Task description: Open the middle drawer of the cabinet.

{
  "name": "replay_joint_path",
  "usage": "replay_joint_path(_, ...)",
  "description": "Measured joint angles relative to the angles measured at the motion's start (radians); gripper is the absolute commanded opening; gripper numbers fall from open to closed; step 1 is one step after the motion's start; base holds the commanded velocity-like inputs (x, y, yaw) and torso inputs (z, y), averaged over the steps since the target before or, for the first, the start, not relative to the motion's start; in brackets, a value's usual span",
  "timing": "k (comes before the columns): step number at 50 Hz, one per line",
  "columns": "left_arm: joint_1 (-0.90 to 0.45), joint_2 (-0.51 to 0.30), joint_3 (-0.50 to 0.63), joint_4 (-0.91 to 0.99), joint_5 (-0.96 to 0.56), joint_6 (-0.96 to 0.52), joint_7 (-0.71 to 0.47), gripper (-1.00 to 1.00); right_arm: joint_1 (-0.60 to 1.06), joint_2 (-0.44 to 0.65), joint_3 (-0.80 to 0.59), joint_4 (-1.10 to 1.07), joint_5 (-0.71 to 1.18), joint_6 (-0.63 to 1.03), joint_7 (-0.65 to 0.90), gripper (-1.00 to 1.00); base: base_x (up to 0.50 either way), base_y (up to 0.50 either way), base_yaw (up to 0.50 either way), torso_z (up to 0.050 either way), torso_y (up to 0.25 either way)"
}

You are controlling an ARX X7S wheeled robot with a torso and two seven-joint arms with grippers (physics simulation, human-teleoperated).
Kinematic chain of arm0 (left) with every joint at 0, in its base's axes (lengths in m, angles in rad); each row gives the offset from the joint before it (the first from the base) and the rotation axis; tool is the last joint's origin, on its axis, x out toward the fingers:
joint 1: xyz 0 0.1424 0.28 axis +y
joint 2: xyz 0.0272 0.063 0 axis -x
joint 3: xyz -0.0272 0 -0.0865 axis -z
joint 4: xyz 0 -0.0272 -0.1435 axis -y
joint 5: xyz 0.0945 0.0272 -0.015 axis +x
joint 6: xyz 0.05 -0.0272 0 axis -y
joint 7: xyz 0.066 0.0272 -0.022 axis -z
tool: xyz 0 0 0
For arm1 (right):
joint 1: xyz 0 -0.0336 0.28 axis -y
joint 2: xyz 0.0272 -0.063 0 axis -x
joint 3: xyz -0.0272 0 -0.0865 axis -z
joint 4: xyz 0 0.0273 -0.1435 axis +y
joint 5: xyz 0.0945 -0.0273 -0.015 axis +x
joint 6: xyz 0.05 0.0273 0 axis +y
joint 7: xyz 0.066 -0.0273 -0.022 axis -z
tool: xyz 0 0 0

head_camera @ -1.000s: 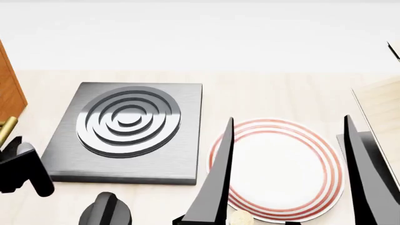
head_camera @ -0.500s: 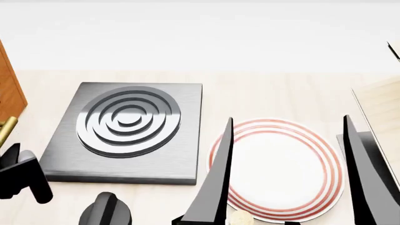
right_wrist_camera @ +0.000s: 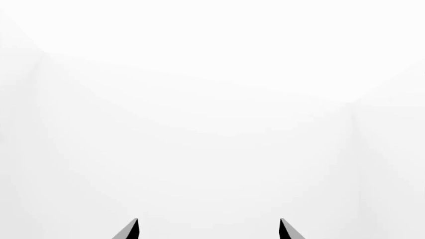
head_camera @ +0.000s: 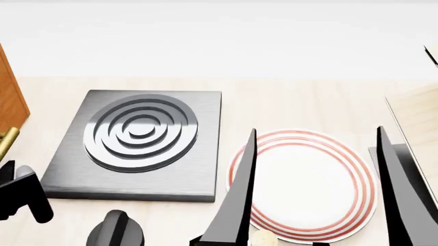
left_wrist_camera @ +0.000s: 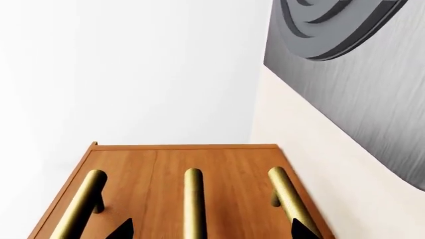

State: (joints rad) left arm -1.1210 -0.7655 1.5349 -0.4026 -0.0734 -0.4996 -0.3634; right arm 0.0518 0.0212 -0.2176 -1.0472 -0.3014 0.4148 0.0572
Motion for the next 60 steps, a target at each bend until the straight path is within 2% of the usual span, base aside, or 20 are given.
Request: replay_joint_path(60,0.015,0.018,-0.043,-0.121,-0.030,-0.026,-0.014,1.00,-0.007,0.000,-0.008,0.000,-0.011,0.001,-0.005,1.00,0.00,0.00,0.00,0.000,0.000)
